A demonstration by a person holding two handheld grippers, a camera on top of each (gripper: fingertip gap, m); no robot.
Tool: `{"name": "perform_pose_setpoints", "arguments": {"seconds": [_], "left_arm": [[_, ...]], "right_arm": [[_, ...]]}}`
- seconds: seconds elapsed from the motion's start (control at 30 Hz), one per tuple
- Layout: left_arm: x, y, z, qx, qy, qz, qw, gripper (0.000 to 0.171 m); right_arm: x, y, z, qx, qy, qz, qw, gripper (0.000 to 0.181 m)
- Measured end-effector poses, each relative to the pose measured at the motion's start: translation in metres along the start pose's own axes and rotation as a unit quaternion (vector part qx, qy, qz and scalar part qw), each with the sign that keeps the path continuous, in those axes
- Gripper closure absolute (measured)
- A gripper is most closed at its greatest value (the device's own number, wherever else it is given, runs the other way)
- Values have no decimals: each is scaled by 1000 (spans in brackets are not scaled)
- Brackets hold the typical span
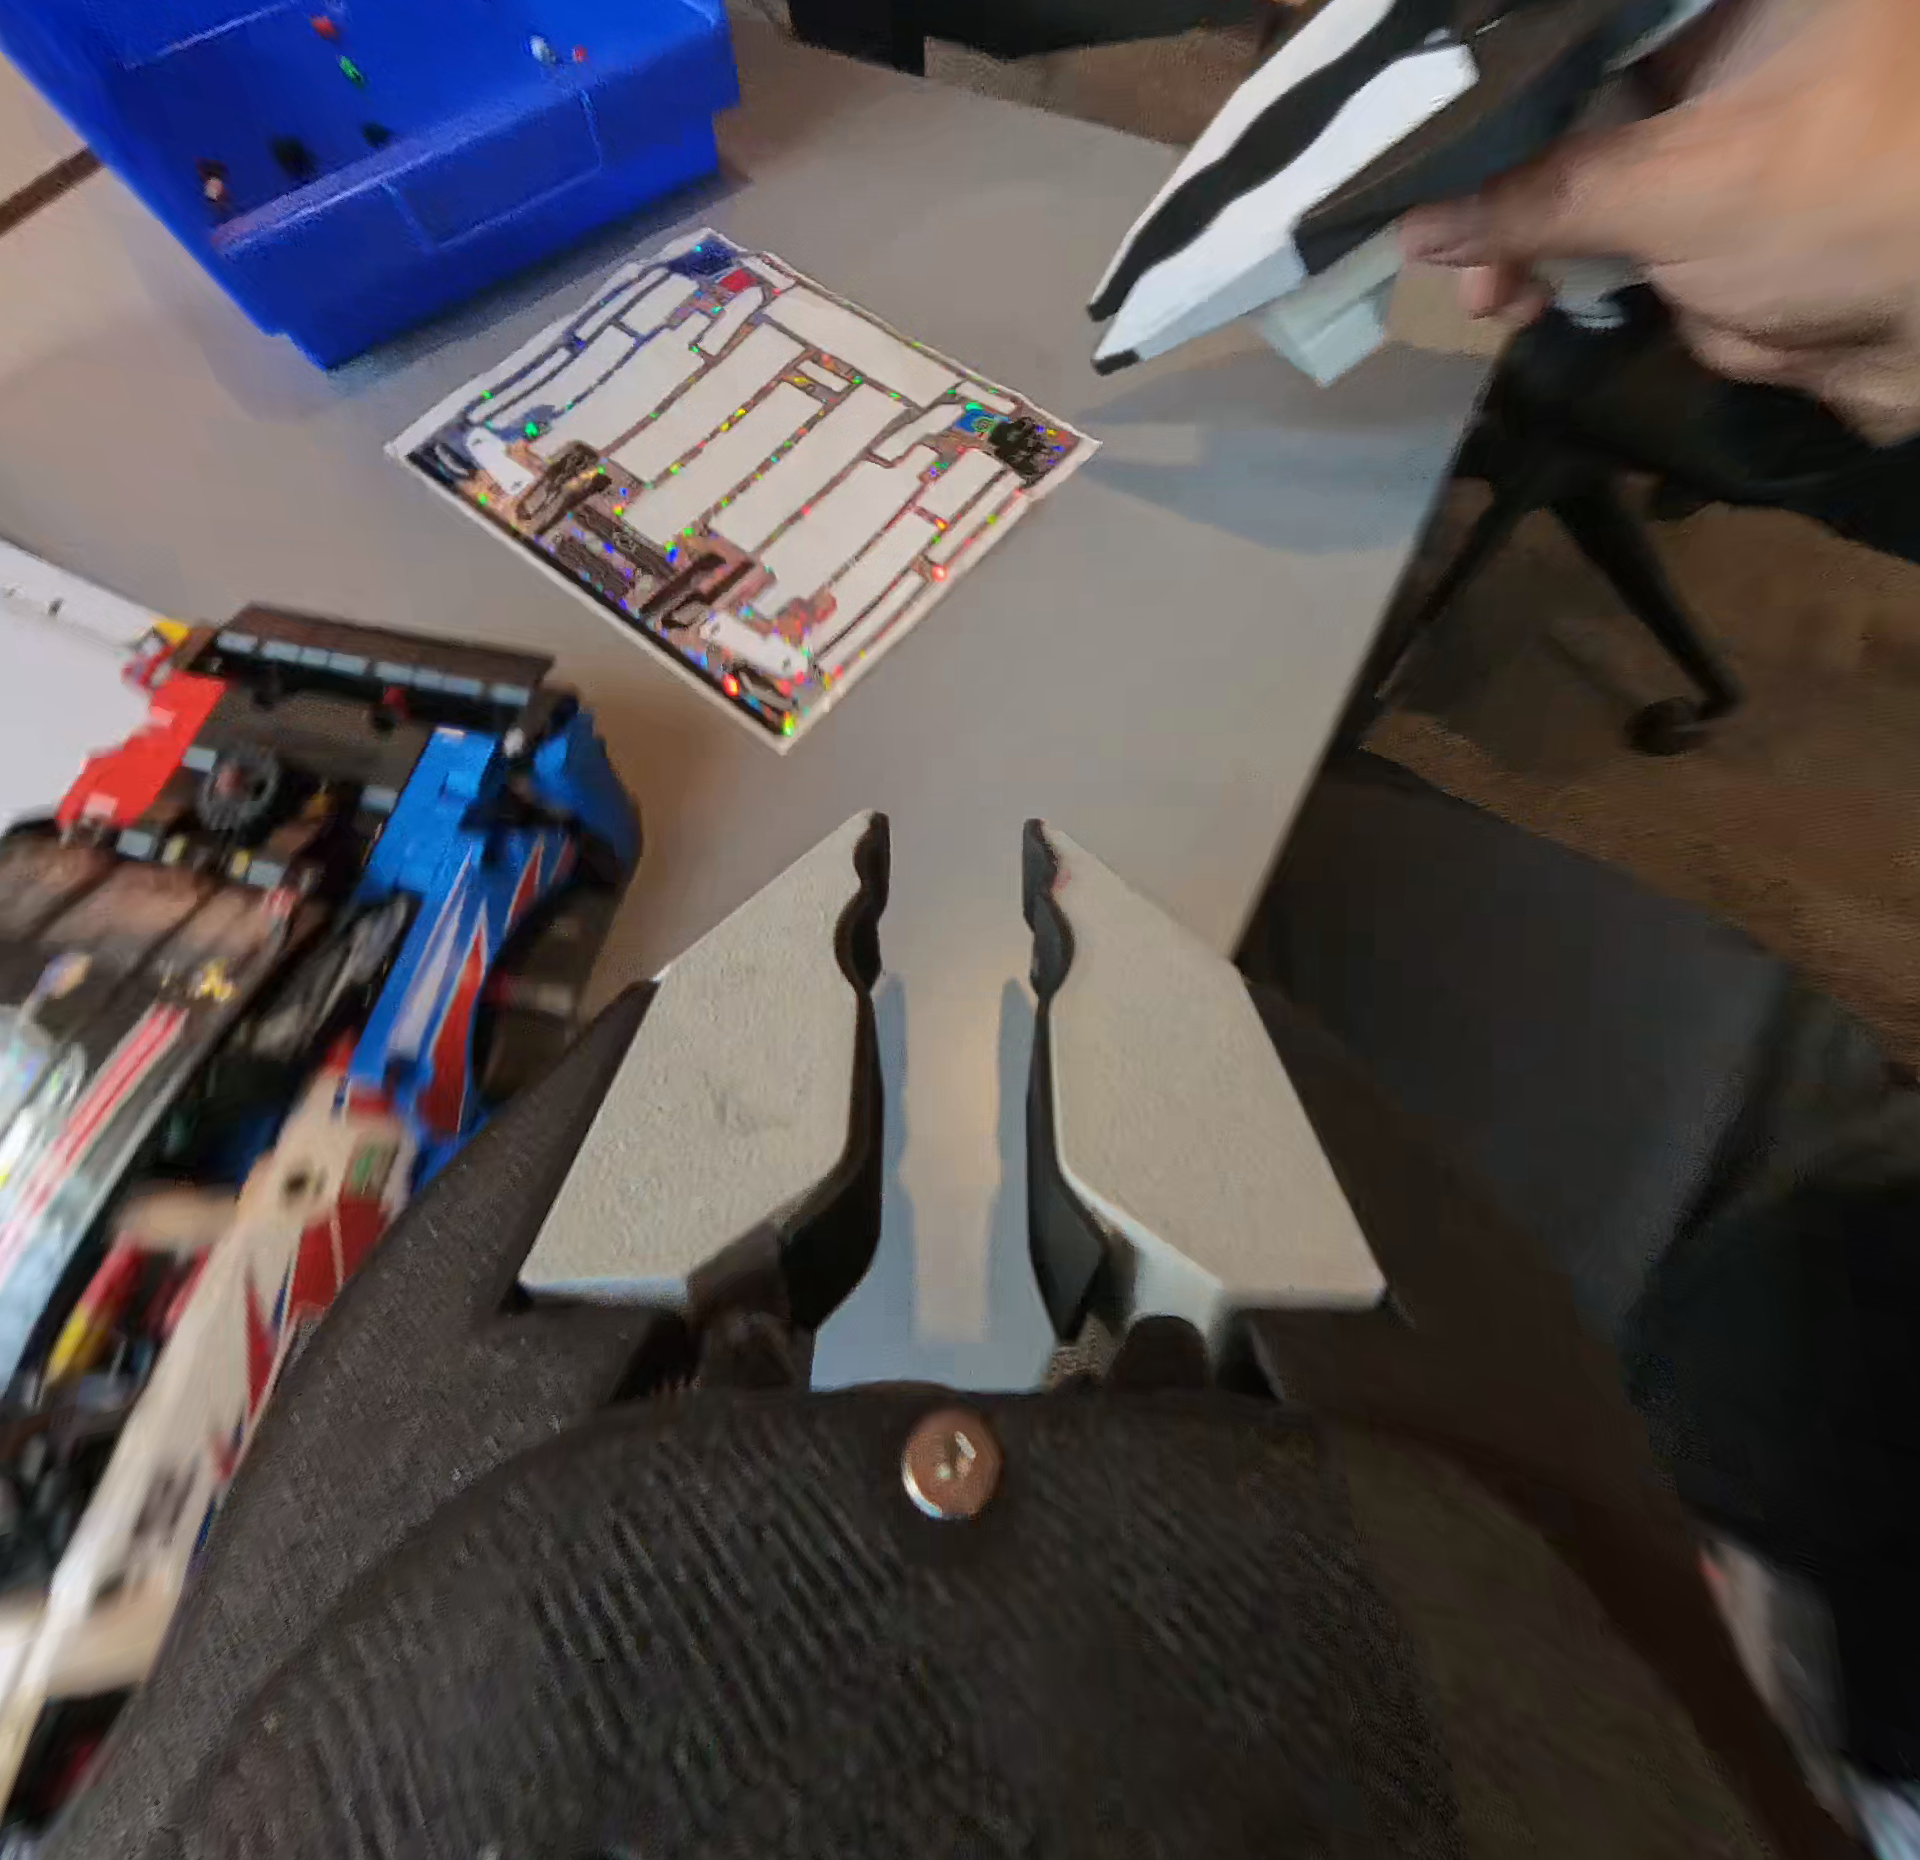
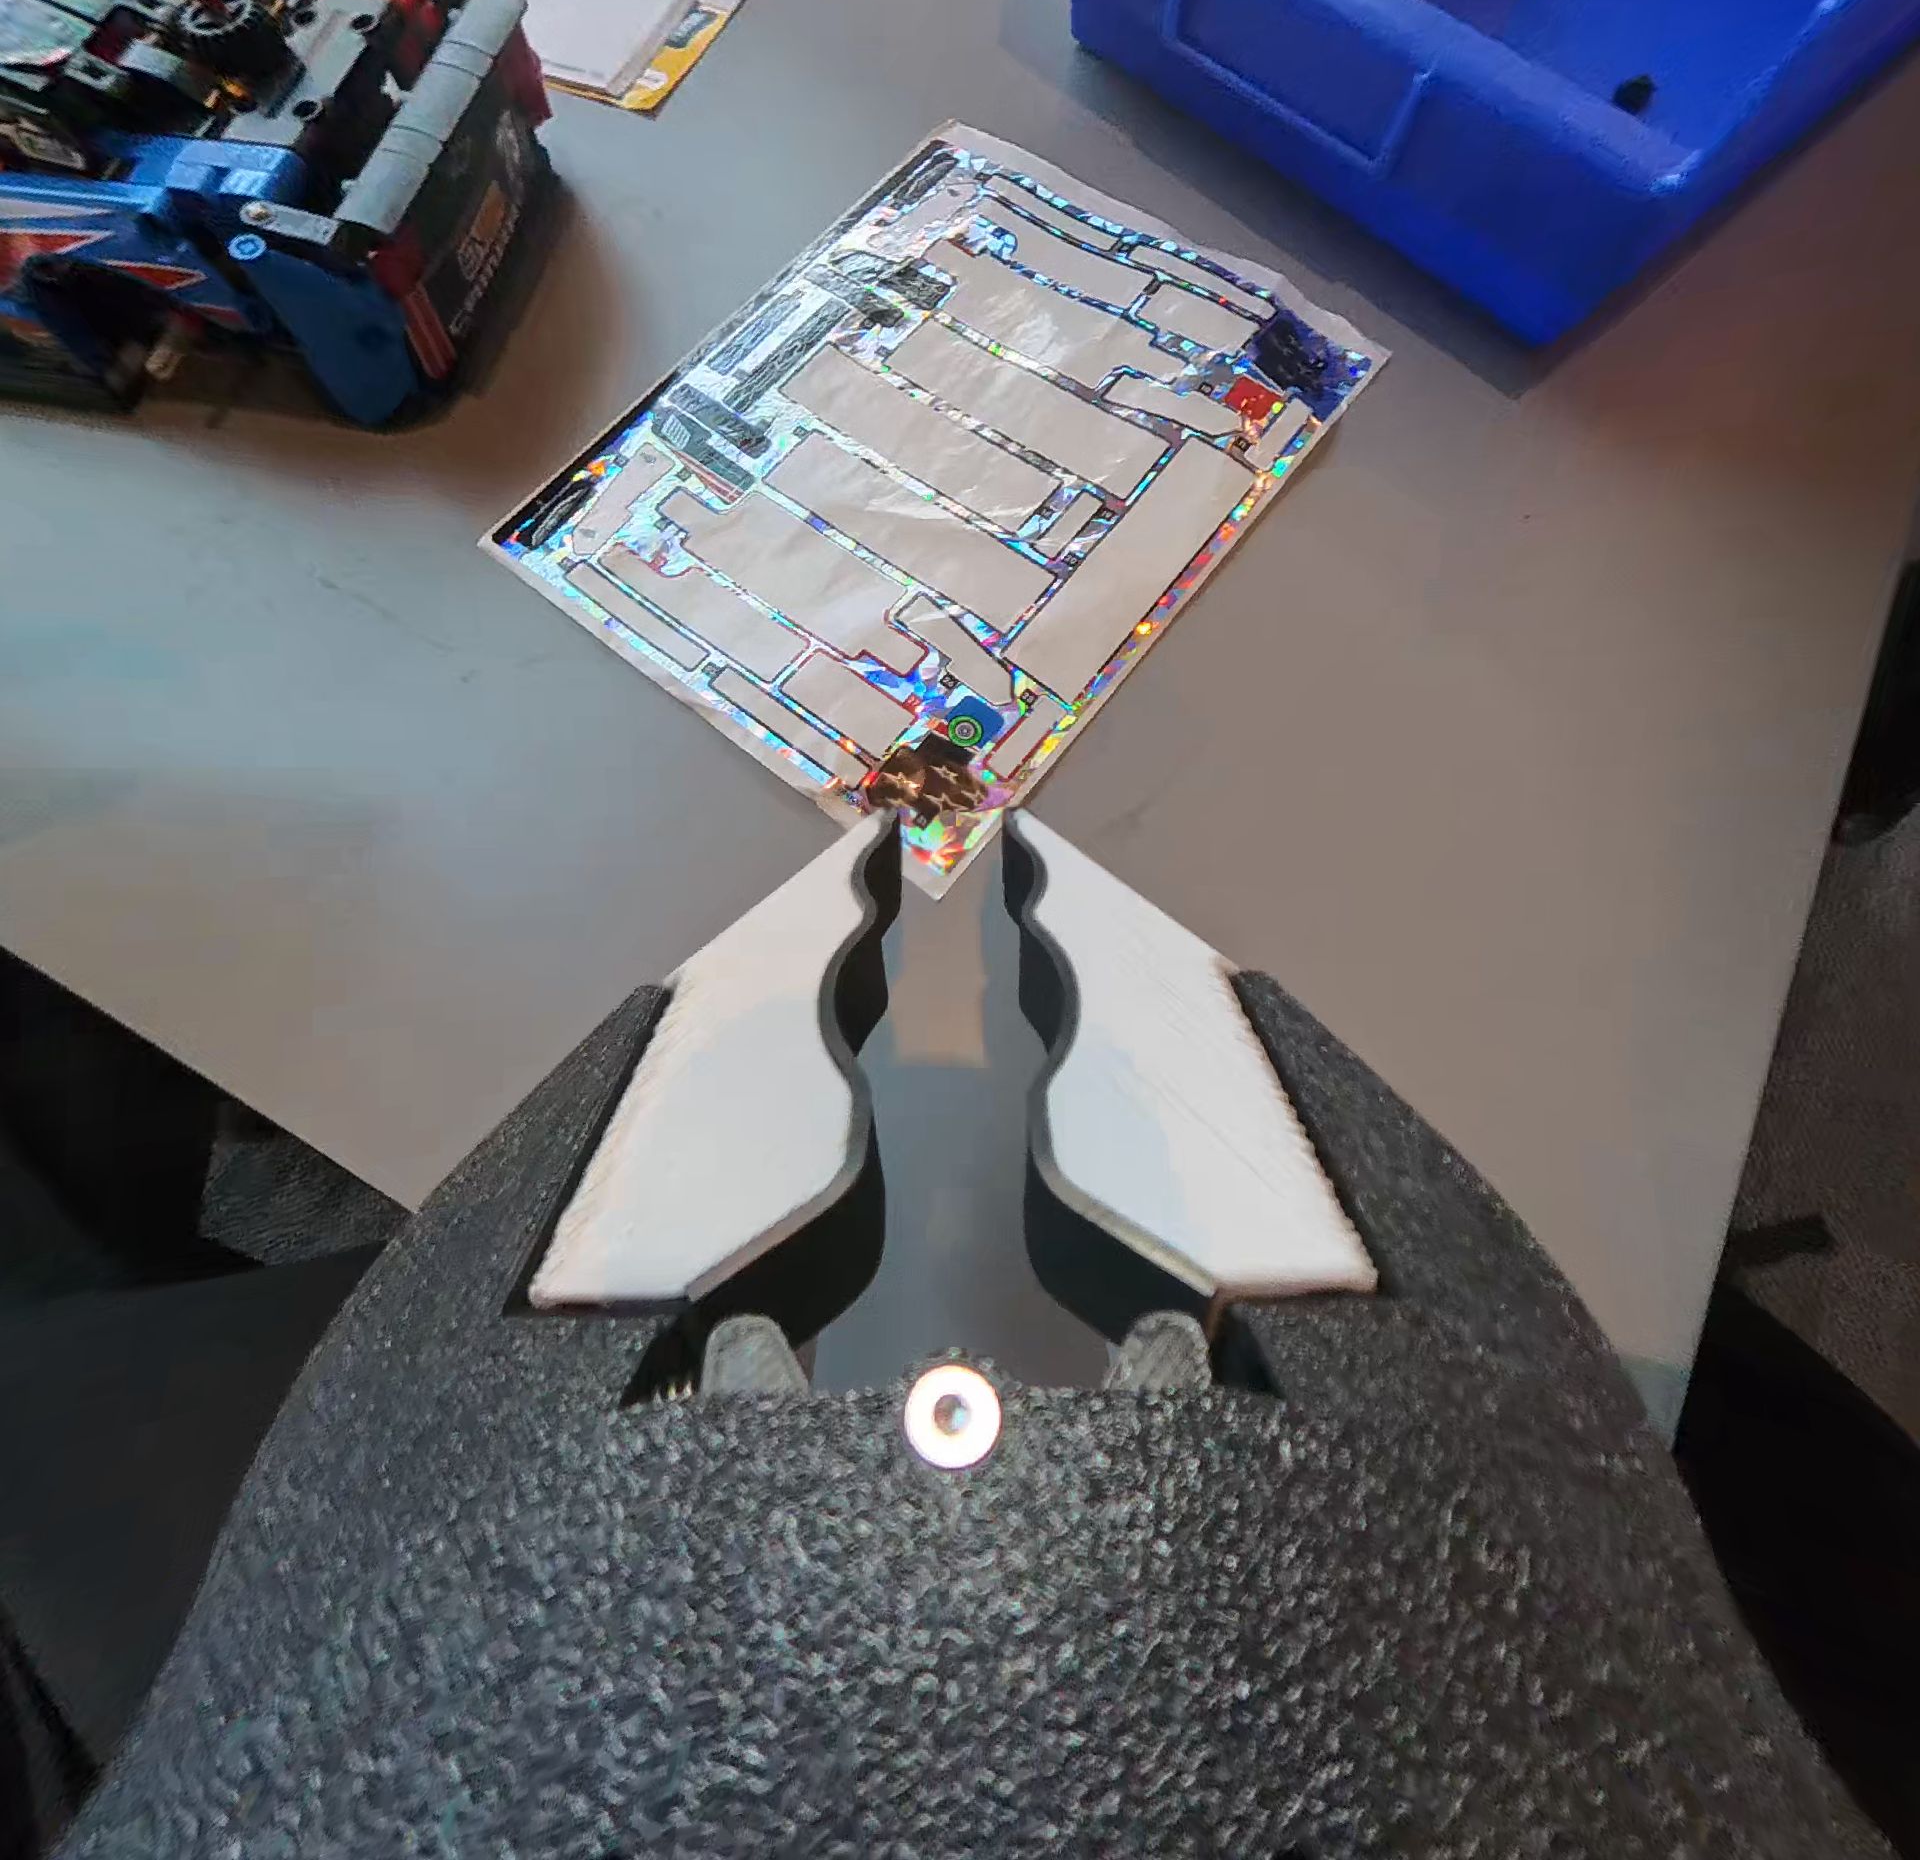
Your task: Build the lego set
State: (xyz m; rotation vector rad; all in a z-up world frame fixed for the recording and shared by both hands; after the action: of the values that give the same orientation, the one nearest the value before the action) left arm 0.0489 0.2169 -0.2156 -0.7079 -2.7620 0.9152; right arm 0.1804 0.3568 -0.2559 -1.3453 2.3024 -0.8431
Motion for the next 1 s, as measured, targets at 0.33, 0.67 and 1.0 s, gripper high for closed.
{"name": "perform_pose_setpoints", "arguments": {"seconds": [0.33, 0.67, 1.0], "left_arm": [[27, 135, -11, 159, -11, 16, 987, 165], [-74, 71, 33, 122, -89, 165, 975, 171], [-53, 21, 31, 35, -26, 111, 993, 111]], "right_arm": [[6, 50, -2, 66, -74, -60, 993, 181], [65, -19, 56, 96, -31, -123, 987, 181], [38, -76, 83, 35, 97, -60, 993, 167]]}}
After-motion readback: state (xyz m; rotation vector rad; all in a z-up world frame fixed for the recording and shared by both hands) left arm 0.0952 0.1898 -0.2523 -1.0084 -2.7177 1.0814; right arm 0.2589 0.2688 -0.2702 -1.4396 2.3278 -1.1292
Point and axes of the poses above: each gripper's, where its closed fingertips meet, y out along the fingers, z out of its underside, x = y × z across the jaws, the point moved 1 cm from there along -y, back along the fingers, and after that the axes turned 3 degrees about -y, right-handed, at the moved point
